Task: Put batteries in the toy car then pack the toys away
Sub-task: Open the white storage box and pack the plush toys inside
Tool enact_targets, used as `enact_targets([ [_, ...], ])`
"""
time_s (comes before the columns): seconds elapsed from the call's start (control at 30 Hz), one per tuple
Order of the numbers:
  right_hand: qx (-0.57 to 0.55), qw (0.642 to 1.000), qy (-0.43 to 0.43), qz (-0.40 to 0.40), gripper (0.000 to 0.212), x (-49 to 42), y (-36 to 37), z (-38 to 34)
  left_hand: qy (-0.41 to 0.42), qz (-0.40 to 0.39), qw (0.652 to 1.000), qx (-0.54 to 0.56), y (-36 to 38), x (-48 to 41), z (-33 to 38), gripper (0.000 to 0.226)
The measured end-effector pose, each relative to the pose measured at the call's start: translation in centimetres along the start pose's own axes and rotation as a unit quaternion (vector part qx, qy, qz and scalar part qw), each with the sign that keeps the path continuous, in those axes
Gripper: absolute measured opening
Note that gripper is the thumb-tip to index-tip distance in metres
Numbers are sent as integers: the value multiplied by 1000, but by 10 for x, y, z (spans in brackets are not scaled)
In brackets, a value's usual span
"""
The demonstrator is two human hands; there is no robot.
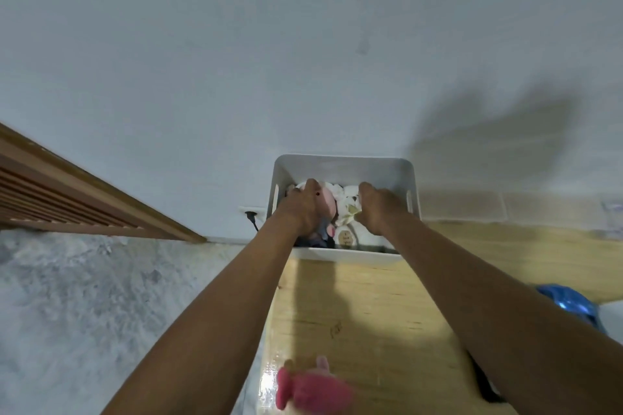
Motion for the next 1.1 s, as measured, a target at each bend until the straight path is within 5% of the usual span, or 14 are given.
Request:
enact_targets([
  [0.17, -71, 997, -2, 35, 31, 12, -29, -4, 45, 59, 997, -30, -19, 12, 22, 47],
  [0.3, -243, 917, -44, 313, 24, 63, -79, 6, 113, 171, 976, 76, -43, 40, 44, 42],
  [0.43, -200, 870, 32, 449, 25, 135, -85, 45, 197, 243, 942, 121, -48, 93, 73, 29],
  [0.53, -143, 892, 102, 416, 34, 180, -52, 81, 235, 263, 924, 150, -31, 139, 81, 20],
  [0.63, -88, 937, 196, 277, 46, 216, 0, 117, 244, 234, 933, 121, 11, 170, 72, 18],
  [0.73, -55, 955, 278, 89, 56, 252, 50, 144, 194, 104, 973, 61, 65, 185, 39, 29],
  [0.8, -55, 952, 298, 31, 56, 270, 72, 150, 164, -14, 986, -8, 102, 195, 13, 50],
  [0.93, -70, 952, 294, 51, 47, 281, 87, 147, 111, -181, 977, 26, 139, 220, -20, 71],
  [1.1, -65, 955, 274, 87, 38, 284, 91, 149, 135, -98, 983, -69, 140, 222, -25, 64],
])
Point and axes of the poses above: each hand's wrist, its own x-axis away from the middle knuckle, its own y-axis out of the palm, z = x × y, the point moved 6 cm from there along -x, towards the middle knuckle, and after that the axes turned 12 degrees about z, right-handed, at the moved point
